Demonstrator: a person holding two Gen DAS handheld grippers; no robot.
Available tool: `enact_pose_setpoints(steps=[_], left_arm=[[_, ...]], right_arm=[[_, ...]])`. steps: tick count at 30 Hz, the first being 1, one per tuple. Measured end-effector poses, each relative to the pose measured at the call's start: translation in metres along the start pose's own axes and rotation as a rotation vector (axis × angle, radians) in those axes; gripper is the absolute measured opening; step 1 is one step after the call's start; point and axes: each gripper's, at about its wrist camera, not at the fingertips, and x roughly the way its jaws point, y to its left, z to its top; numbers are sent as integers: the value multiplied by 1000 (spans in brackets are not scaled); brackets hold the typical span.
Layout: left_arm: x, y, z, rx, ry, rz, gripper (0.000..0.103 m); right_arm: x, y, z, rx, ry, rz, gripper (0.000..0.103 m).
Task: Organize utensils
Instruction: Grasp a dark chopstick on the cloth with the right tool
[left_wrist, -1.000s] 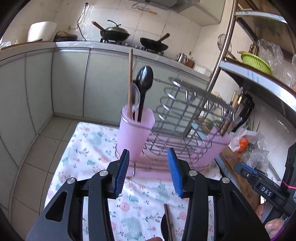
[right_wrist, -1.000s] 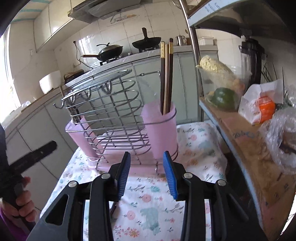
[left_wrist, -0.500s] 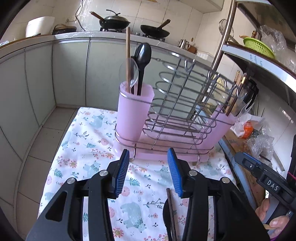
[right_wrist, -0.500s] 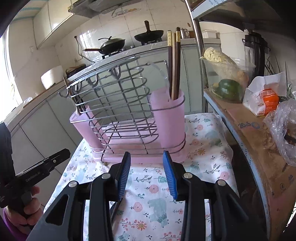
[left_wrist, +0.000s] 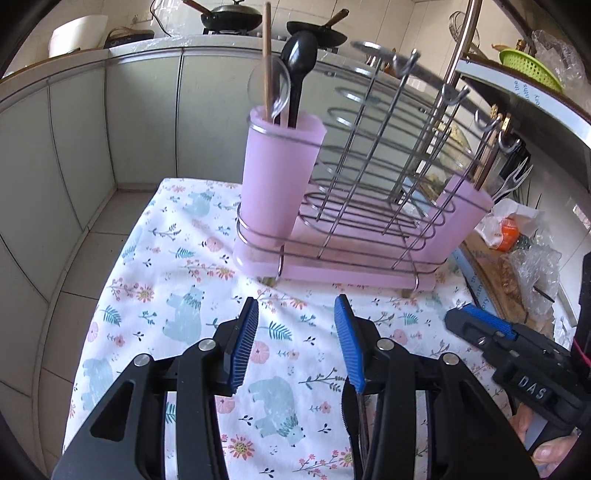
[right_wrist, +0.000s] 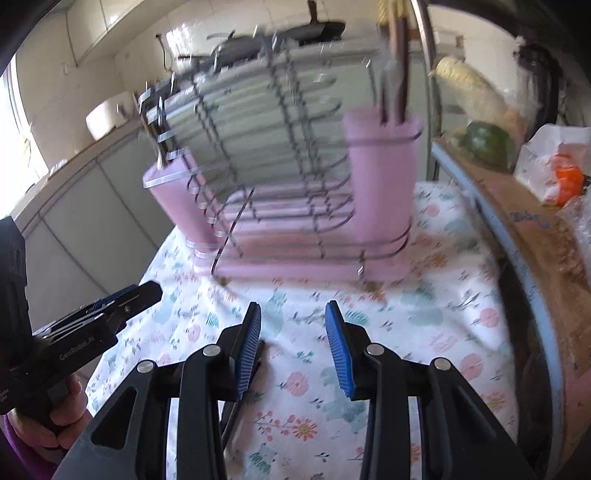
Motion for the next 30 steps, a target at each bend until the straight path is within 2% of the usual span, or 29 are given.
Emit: enact_pose_setpoints(steps=[6, 12, 14, 18, 22, 27, 30], left_arm=[[11, 7, -8, 4, 37, 21, 43], [18, 23, -20, -24, 78, 6, 42], [19, 26, -22, -33, 88, 2, 36], [19, 29, -25, -46, 106, -18, 34], [20, 25, -27, -32, 120, -34, 33], [19, 16, -30, -5, 136, -49, 33], [21, 11, -32, 6, 172, -79, 33]], right_arm=[[31, 11, -7, -5, 126, 26, 31], [67, 19, -8, 20, 270, 69, 23], [78, 21, -9, 36, 314, 86, 23], [98, 21, -13, 62, 372, 82, 22], [107, 19, -13, 88, 379, 72, 9], [107, 14, -15, 108, 368, 92, 8], [98, 7, -15, 123, 348, 100, 7]])
